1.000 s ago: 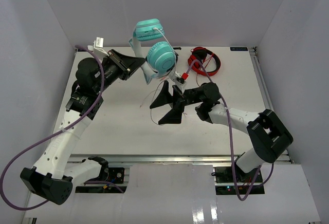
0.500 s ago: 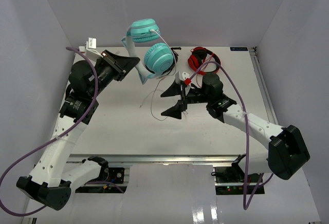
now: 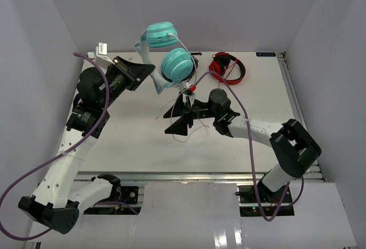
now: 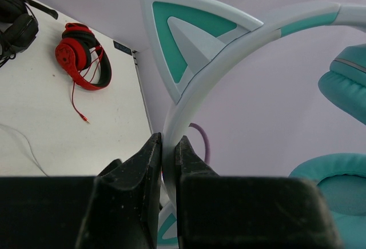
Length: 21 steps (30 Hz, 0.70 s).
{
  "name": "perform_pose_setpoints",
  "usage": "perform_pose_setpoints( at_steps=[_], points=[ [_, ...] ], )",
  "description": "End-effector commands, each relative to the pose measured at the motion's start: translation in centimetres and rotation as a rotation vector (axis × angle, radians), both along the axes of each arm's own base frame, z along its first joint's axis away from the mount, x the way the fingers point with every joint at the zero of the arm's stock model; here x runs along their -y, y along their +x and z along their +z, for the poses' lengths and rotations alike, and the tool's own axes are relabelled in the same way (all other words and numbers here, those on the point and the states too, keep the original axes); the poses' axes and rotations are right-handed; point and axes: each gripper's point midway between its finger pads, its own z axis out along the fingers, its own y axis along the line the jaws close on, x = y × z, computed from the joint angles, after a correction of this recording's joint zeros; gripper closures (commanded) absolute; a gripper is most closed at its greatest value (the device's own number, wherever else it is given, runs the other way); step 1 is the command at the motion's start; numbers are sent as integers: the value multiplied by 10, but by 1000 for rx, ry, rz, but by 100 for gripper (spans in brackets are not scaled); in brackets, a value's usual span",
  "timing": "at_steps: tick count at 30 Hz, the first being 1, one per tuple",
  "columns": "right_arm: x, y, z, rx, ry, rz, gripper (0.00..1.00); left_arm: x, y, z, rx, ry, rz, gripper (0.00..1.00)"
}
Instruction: Wrap the headphones
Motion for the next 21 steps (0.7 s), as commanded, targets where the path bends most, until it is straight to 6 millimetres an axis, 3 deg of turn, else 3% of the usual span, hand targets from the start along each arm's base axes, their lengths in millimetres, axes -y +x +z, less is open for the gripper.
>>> perform_pose_setpoints(
  at_steps=[1,5,6,9,11,15,18,21],
  points=[
    [-26,-28,40,-31,142,109,10,-1,-13,29,71,-63,-15,100],
    [-36,-33,29,-95,134,87,6,-2,-15,29,65,-79,-15,100],
    [-35,-31,24,-106,128,66,17,-4,-16,30,69,-80,-7,100],
    [-27,-28,10,-100,94,18,81,-13,-16,29,74,-71,47,100],
    [-14,-23,1,-100,55,-34,92,-26,-10,22,57,-68,129,100],
    [13,-6,-8,-11,-48,-120,92,-64,-2,4,23,-79,346,100],
    [42,14,-18,172,-206,-220,92,-95,6,-10,14,46,515,100],
    [87,31,-24,350,-349,-351,92,-107,24,-38,-35,291,576,100]
  ],
)
